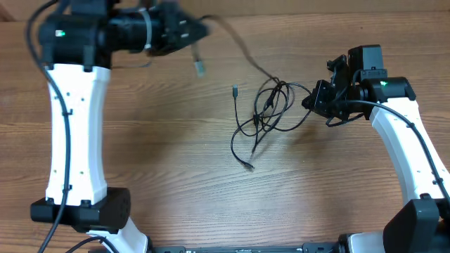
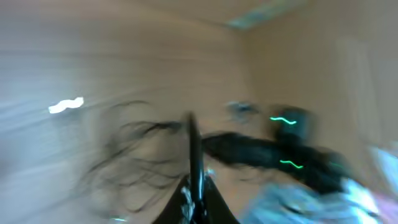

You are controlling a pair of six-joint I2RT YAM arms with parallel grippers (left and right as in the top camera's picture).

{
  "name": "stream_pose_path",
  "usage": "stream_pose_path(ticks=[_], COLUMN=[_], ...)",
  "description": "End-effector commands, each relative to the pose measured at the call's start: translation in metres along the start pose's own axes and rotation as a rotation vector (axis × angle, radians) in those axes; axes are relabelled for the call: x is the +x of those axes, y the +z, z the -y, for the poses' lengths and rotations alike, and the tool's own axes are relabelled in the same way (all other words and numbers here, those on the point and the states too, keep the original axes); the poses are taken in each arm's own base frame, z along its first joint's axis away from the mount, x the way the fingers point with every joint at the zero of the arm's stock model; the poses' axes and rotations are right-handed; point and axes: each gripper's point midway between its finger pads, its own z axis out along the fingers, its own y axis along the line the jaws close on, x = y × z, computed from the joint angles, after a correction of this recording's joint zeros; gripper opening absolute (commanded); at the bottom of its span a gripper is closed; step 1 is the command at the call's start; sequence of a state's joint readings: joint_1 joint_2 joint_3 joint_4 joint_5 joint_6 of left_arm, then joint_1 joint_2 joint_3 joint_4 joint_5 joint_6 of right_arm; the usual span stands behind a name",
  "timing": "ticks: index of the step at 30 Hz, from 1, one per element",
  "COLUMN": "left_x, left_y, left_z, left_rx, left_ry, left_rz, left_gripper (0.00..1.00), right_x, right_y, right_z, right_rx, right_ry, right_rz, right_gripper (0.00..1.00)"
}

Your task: Untangle cables

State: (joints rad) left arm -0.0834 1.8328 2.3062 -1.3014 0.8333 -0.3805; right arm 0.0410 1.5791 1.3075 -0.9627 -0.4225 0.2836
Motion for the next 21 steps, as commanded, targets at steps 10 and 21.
stream_pose_path(ticks=[10, 21], left_x=[-0.003, -0.001], left_y=[-0.108, -0.163], left_z=[-0.151, -0.195], left_rx=[-1.058, -1.260], left_ry=[0.005, -0.098], left_rz=[0.152, 0.167], left_gripper=[0.04, 0.11], right_x=[-0.005, 0.022], right_y=[-0.141, -0.166], right_z=[-0.079, -0.072], right_rx=[-0.216, -0.148], right_ry=[-0.163, -0.139], right_rz=[0.268, 0.281], right_gripper=[0.04, 0.04])
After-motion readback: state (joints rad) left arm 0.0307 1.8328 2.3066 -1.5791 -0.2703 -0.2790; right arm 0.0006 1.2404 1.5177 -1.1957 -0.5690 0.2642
